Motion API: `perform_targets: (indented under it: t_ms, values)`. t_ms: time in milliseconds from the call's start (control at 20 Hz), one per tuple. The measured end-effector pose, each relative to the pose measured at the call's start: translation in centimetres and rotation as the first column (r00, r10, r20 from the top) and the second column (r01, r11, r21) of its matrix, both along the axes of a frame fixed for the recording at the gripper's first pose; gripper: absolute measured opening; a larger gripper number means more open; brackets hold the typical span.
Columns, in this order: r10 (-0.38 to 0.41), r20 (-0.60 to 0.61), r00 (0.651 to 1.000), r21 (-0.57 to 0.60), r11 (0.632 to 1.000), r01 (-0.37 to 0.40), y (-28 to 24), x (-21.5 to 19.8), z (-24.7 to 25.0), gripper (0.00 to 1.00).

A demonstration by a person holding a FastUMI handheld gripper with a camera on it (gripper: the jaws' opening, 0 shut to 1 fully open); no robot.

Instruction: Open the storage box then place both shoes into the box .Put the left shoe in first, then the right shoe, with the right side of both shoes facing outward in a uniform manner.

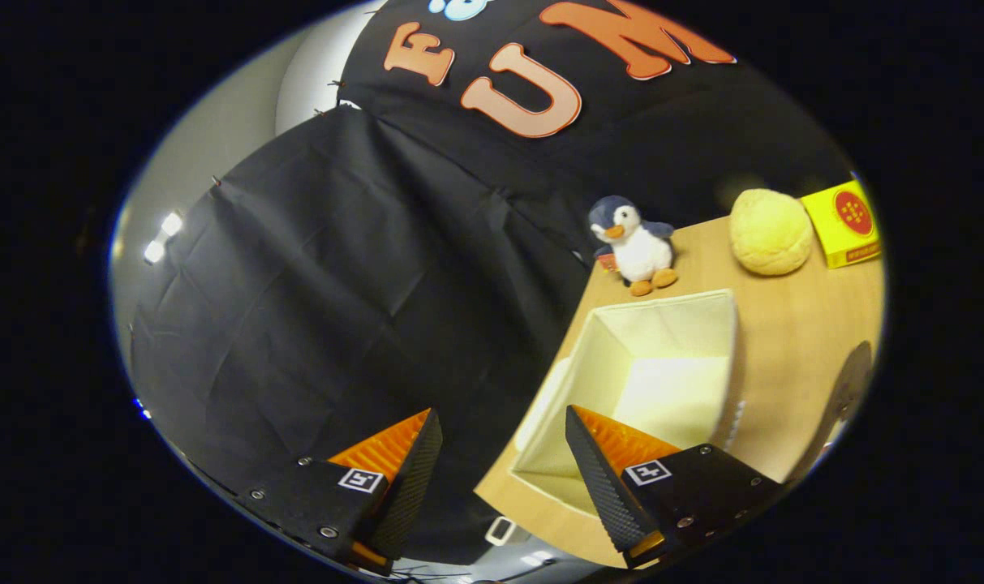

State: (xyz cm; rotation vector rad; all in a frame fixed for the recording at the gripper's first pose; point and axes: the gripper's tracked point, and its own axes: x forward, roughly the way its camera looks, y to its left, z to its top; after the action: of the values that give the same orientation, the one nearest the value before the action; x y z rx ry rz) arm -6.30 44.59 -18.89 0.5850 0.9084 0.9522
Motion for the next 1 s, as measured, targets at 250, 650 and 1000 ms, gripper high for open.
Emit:
perform_targets:
  t_ms: [250, 650, 1000]
  values:
    - [-0.106, 0.061, 0.993, -0.232, 0.966, 0.117, -10.2, 1.6, -6.0, 0.97]
    - [-0.236, 0.025, 0.972, -0.504, 0.836, 0.216, -22.6, 1.9, -15.9, 0.96]
    - [-0.274, -0.015, 0.962, -0.623, 0.754, 0.206, -27.0, 1.4, -22.2, 0.84]
